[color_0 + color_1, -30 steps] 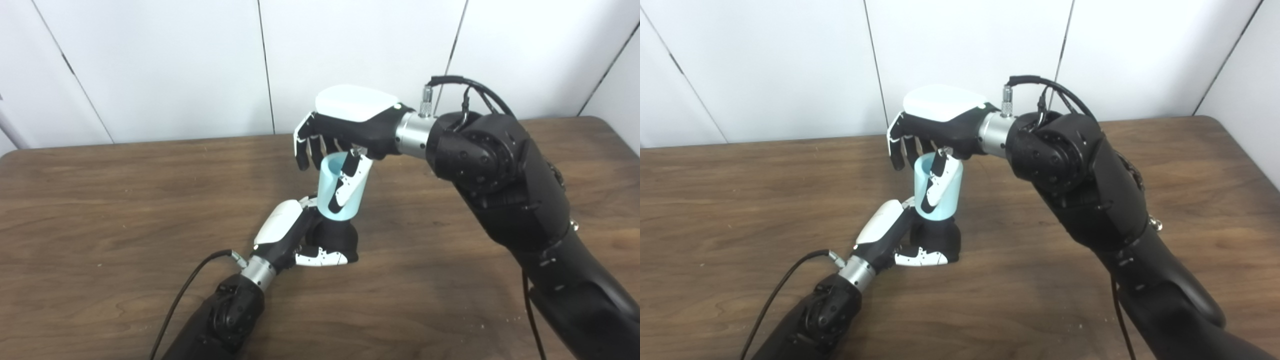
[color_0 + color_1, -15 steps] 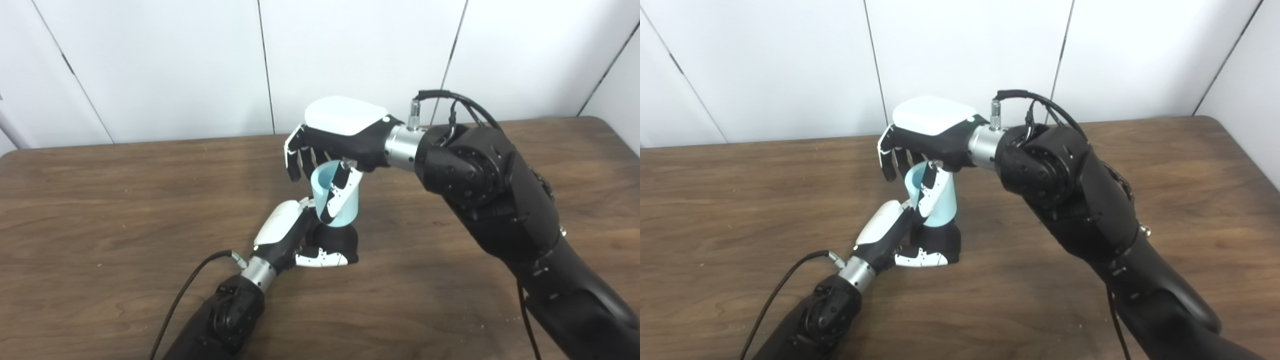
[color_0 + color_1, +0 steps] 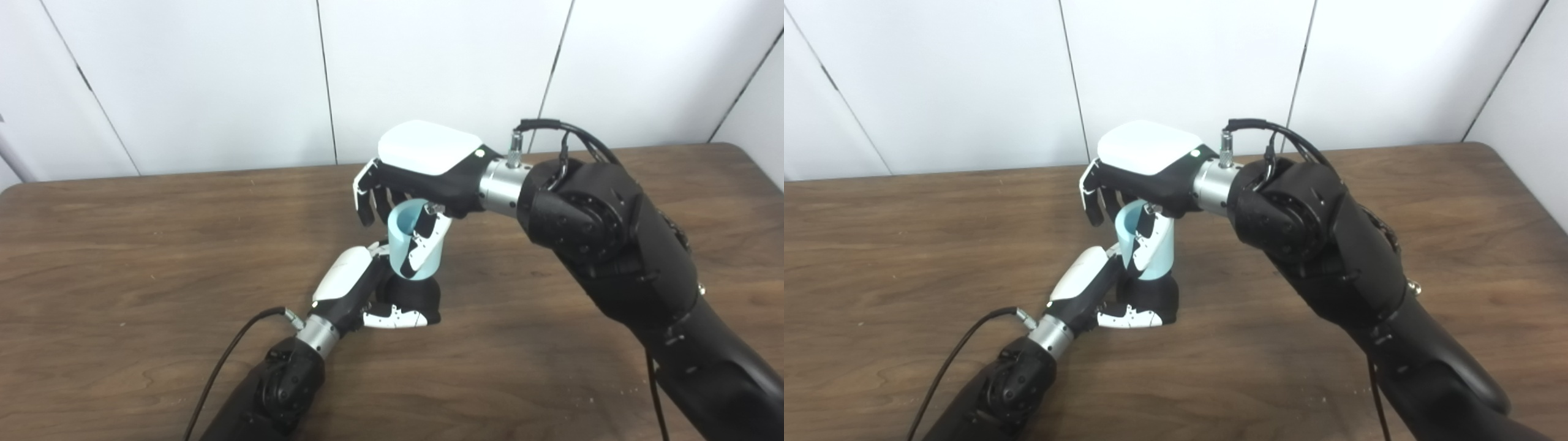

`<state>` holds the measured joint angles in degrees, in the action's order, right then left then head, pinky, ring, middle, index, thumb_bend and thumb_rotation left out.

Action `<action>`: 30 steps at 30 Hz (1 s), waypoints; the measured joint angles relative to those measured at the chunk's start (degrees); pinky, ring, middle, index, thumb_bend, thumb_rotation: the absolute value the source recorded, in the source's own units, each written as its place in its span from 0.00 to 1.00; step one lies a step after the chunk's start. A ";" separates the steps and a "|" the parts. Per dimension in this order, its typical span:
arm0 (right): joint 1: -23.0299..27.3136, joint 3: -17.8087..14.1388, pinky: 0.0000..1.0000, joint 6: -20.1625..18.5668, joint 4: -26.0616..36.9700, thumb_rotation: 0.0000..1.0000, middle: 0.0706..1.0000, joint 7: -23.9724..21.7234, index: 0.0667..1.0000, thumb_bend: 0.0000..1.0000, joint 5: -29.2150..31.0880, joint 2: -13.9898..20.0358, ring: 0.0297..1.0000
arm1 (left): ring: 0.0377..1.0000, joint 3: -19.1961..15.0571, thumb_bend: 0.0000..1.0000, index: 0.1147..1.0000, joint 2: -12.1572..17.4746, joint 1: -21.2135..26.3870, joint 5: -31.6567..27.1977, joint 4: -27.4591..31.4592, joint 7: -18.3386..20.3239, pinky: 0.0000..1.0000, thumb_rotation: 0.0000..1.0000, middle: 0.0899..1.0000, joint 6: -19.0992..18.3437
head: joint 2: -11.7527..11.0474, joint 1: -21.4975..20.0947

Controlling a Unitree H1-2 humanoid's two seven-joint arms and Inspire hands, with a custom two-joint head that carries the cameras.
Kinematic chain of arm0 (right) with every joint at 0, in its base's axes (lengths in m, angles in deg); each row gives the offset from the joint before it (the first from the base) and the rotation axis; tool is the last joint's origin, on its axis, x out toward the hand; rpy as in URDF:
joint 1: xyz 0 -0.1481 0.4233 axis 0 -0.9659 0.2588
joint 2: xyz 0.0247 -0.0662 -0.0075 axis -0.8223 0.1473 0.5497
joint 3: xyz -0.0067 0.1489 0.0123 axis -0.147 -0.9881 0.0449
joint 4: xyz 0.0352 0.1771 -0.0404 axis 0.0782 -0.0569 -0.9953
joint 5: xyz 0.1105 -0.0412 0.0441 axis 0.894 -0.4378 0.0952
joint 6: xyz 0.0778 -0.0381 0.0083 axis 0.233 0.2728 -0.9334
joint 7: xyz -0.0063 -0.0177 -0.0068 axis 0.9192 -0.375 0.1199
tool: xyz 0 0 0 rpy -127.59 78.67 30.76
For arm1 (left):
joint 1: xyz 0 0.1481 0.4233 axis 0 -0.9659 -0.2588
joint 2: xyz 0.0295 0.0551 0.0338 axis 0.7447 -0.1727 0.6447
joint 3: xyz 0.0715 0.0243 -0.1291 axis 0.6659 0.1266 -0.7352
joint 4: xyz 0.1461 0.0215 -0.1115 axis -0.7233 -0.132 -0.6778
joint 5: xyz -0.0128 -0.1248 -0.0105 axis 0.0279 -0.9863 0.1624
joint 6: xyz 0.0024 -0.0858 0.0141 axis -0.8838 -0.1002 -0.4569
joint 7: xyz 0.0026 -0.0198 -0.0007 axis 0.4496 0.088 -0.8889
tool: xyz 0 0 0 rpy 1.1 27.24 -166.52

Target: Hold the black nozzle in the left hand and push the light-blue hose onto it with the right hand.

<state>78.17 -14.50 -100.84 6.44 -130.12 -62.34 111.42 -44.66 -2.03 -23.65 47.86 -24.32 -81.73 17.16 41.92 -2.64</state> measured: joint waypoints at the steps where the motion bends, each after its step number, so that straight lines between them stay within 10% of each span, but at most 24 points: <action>1: -0.13 0.00 0.29 -0.06 0.23 0.00 0.44 -0.02 0.51 0.51 -0.08 0.04 0.36 | 0.88 0.01 0.49 0.42 0.00 -0.01 0.00 0.03 0.06 0.95 0.45 0.72 0.00 | 0.00 0.00; 6: -0.53 0.06 0.33 -1.00 1.25 0.07 0.49 -0.38 0.48 0.52 -1.73 0.05 0.43 | 0.88 0.08 0.49 0.41 0.01 0.00 0.00 0.09 0.19 0.95 0.45 0.72 0.01 | 0.00 -0.17; 7: -0.53 0.06 0.35 -1.47 1.74 0.18 0.56 -0.73 0.57 0.71 -2.44 0.04 0.48 | 0.88 0.08 0.49 0.41 0.00 0.00 0.00 0.11 0.21 0.95 0.45 0.72 0.01 | 0.00 -0.18; 12: -1.24 -0.37 0.52 -2.71 3.06 0.40 0.74 -2.29 0.71 0.91 -3.63 0.17 0.65 | 0.88 0.08 0.49 0.41 0.03 -0.05 0.00 0.18 0.30 0.95 0.45 0.72 -0.01 | 0.00 -0.18; 17: -2.90 -2.74 0.73 0.28 4.21 0.57 0.82 -0.45 0.74 0.97 -1.01 0.17 0.81 | 0.88 0.06 0.49 0.40 0.11 -0.15 0.00 0.40 0.30 0.95 0.45 0.72 -0.09 | 0.17 -0.09; 30: -2.39 -12.51 0.72 3.67 4.98 0.66 0.91 10.40 0.85 0.98 8.22 -1.89 0.87 | 0.88 0.07 0.49 0.42 0.10 -0.18 -0.02 0.41 0.35 0.95 0.45 0.72 -0.11 | 0.26 0.00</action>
<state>75.79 -27.01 -97.17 11.42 -119.72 -54.12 109.53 -44.59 -1.93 -23.83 47.84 -23.91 -81.38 17.05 42.19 -2.64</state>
